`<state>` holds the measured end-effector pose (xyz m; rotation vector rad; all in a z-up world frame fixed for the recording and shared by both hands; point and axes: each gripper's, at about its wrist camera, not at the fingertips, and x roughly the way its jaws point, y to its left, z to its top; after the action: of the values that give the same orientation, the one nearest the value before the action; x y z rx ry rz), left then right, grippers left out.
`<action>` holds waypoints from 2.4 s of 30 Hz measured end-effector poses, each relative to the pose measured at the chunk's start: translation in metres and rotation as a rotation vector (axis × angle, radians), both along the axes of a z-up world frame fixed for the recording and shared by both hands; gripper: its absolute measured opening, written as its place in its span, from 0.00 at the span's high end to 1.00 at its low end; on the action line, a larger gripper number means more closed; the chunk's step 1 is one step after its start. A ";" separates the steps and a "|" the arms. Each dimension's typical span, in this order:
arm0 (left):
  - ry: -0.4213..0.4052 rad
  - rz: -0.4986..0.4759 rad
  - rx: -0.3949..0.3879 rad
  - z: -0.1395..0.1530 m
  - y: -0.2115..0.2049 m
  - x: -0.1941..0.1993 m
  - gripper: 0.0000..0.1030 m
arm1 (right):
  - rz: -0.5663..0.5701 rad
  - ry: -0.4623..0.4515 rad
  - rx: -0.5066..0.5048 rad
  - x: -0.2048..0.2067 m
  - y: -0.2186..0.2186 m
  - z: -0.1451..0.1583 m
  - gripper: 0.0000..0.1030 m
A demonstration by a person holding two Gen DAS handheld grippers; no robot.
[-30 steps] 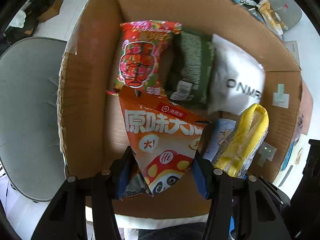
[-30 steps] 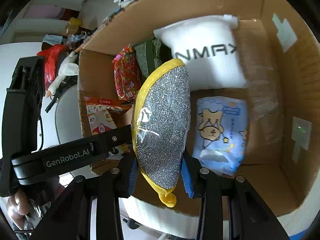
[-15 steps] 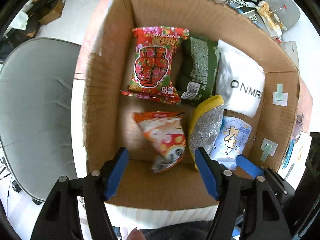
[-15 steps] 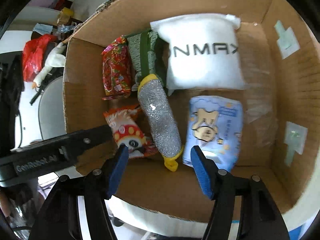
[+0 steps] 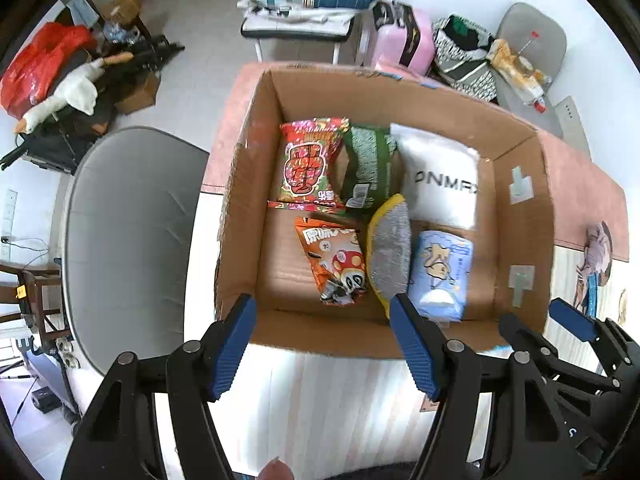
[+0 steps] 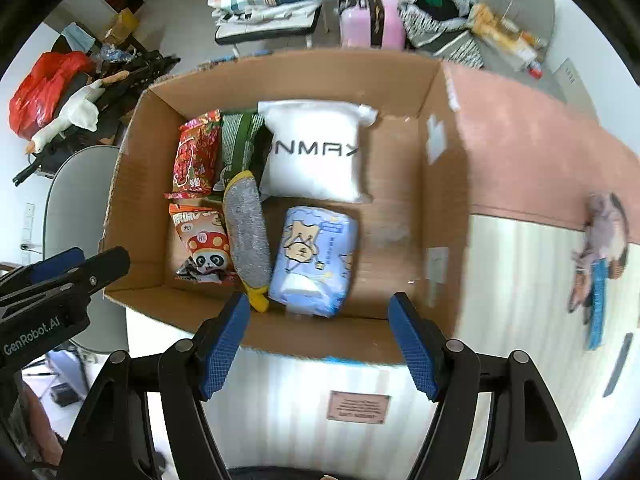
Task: Organize soft objects
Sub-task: 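Carry the orange bag and sponge into the box and release both, then grasp the lilac cloth with the left gripper while the right grasps the blue tube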
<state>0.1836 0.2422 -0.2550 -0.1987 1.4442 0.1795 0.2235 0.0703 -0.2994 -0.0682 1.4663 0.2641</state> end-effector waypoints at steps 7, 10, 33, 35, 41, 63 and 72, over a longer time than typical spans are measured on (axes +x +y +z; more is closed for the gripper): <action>-0.090 -0.002 0.016 0.034 -0.017 -0.017 0.35 | 0.002 -0.088 0.006 -0.023 -0.024 0.043 0.22; -0.136 -0.007 0.035 0.051 -0.024 -0.024 0.32 | 0.008 -0.121 0.008 -0.034 -0.031 0.063 0.14; -0.170 -0.226 0.144 0.055 -0.203 0.006 0.03 | -0.207 -0.155 -0.071 -0.040 -0.228 0.075 0.00; -0.151 -0.270 0.139 0.040 -0.240 0.023 0.03 | -0.275 -0.126 -0.117 -0.032 -0.279 0.058 0.00; -0.069 -0.421 0.113 -0.005 -0.357 0.089 0.03 | -0.418 -0.037 -0.199 -0.006 -0.412 0.002 0.00; 0.400 -0.602 -0.165 -0.177 -0.561 0.236 0.06 | -0.485 0.169 0.034 0.038 -0.557 -0.127 0.31; 0.396 -0.644 -0.128 -0.185 -0.584 0.239 0.06 | -0.466 0.209 -0.009 0.039 -0.552 -0.148 0.35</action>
<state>0.4230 -0.3420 -0.4405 0.2159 1.8412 -0.4226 0.2629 -0.4814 -0.4478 0.2997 1.6435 -0.1194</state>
